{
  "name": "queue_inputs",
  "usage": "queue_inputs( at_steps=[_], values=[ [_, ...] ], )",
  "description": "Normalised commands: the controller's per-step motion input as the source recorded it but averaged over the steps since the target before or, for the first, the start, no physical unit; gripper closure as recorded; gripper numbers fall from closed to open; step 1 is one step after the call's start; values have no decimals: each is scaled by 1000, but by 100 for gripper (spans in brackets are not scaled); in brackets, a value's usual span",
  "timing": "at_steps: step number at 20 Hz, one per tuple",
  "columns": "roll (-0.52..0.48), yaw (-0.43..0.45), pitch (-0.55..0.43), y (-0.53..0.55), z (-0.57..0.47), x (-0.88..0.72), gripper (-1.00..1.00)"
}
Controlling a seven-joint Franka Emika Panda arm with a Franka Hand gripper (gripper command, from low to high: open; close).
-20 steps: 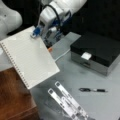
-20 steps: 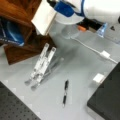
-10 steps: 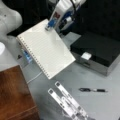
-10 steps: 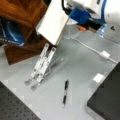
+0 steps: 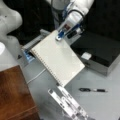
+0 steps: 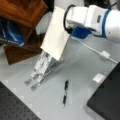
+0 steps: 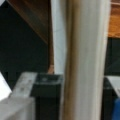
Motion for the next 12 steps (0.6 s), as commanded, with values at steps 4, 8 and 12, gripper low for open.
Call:
queue_inputs(
  at_steps=[4,8,12],
  values=[
    [-60,-47,-156,-120,-606,199,100],
    [-109,29,-160,-117,-306,207,100],
    [-82,51,-138,-53,-4,199,100]
  ],
)
